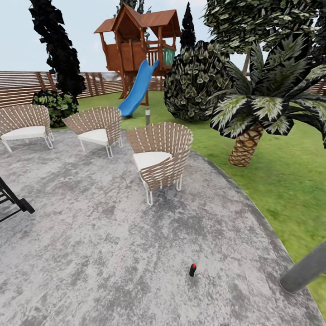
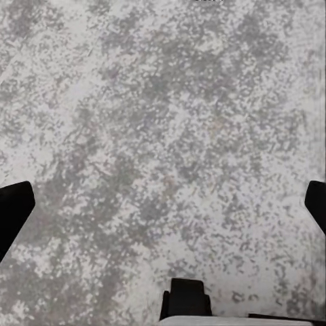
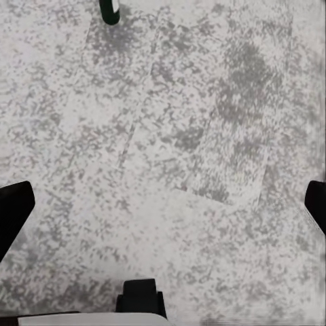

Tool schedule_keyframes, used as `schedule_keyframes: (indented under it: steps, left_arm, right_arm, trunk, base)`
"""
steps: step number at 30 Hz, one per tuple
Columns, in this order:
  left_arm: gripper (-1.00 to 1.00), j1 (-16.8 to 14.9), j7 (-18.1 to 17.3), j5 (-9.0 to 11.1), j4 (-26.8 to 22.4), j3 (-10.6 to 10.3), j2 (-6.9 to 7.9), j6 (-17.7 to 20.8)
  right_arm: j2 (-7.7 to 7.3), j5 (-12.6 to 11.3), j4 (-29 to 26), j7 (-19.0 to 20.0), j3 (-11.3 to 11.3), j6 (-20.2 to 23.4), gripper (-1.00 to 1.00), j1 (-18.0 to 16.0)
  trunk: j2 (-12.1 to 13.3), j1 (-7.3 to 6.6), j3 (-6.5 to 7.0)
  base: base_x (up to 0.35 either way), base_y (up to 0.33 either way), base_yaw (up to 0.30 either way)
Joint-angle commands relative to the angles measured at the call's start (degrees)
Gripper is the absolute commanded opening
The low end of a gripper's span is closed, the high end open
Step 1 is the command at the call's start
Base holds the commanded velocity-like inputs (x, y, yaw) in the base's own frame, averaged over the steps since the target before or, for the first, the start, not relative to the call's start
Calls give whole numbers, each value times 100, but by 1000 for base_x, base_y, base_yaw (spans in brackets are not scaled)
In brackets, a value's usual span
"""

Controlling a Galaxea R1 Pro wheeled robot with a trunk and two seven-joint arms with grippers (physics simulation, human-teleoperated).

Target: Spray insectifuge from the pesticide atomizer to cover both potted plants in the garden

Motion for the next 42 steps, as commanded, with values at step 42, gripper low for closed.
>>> schedule_keyframes:
  steps: [42]
  left_arm:
    - [100, -1, 22, 40, 7, 8, 10, -17]
  right_arm:
    - [44, 32, 21, 15, 72, -28, 100, -5]
  trunk:
    - [-2, 0, -16]
  base:
    - [44, -264, -15]
